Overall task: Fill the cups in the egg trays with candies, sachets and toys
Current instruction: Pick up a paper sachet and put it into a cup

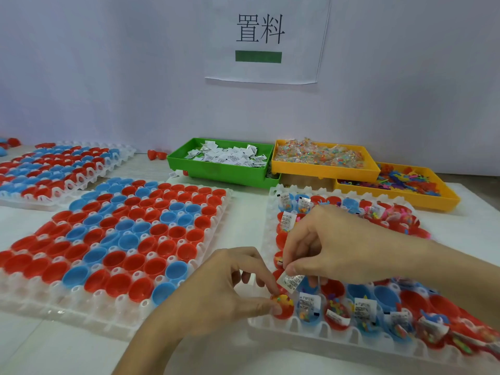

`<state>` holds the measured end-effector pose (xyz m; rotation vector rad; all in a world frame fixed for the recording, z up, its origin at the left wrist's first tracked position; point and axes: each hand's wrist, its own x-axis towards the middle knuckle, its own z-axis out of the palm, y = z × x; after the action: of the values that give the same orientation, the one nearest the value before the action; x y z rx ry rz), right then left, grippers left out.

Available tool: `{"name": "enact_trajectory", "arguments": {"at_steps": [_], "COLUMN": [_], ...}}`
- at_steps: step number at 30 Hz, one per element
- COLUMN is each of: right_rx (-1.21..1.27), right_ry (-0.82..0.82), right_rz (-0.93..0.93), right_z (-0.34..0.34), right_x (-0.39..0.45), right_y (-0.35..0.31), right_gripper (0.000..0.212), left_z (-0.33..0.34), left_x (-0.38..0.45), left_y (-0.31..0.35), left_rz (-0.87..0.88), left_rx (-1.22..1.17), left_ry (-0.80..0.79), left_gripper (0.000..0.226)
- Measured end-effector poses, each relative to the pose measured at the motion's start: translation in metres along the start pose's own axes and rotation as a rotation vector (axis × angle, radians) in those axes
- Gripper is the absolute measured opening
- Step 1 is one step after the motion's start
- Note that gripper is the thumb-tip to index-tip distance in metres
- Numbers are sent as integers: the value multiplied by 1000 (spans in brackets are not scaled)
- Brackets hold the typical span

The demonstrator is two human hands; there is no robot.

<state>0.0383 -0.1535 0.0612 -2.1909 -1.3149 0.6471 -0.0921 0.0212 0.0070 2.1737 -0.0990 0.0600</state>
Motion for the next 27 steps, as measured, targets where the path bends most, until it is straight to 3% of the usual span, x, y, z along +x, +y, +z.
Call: {"name": "enact_trajectory", "arguments": {"at_steps": [8,16,27], "right_rx": [-75,-114,-131], "right_ry": [-75,-49,-85], "right_rz": [-18,-53,-58], "right_z": [5,10,10], "right_x": [0,7,8], "right_y": [-6,-11,-9], "right_gripper": [2,0,11], "left_z": [0,0,1], "left_x": [0,1,3], "left_y": [-2,-4,-9], "left_rz": [6,10,-11], "left_rx": [-32,-10,23], "left_ry": [-17,3,33], "left_gripper": [22,19,24]}}
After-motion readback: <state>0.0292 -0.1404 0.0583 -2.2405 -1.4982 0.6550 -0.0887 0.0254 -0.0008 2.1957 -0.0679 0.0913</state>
